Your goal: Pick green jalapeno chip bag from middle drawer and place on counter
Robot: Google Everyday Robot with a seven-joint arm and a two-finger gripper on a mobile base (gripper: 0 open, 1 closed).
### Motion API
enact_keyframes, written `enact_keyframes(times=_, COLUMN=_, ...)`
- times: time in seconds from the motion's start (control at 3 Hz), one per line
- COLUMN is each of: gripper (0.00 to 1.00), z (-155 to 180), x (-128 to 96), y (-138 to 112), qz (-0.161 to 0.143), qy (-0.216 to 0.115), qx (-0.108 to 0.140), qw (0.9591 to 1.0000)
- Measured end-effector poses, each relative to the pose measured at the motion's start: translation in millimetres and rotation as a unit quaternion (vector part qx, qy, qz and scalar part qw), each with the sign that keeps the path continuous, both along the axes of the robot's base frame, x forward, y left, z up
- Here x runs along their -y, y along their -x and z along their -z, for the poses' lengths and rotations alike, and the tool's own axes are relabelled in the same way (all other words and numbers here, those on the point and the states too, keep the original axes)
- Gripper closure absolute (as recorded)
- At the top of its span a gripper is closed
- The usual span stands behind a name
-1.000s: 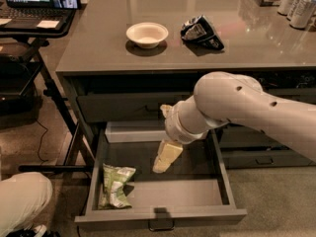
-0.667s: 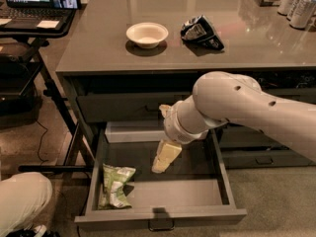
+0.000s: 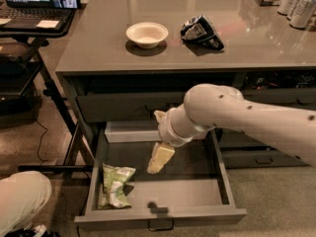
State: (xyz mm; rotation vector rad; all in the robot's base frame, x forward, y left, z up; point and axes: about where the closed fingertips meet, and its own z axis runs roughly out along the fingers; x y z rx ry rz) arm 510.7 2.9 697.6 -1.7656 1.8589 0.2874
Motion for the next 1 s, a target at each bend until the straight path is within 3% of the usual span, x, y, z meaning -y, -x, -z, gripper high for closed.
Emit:
enact_keyframes(times=0.67, gripper=0.00, z=120, x=-32, y=-34, qz=0.016, qy=-0.008, qx=-0.025, qw=0.9995)
enact_keyframes(times=1.0, gripper=0.00, z=177, x=-49, y=-47, qz=0.026, qy=-0.012, qx=-0.051, qw=0.9983)
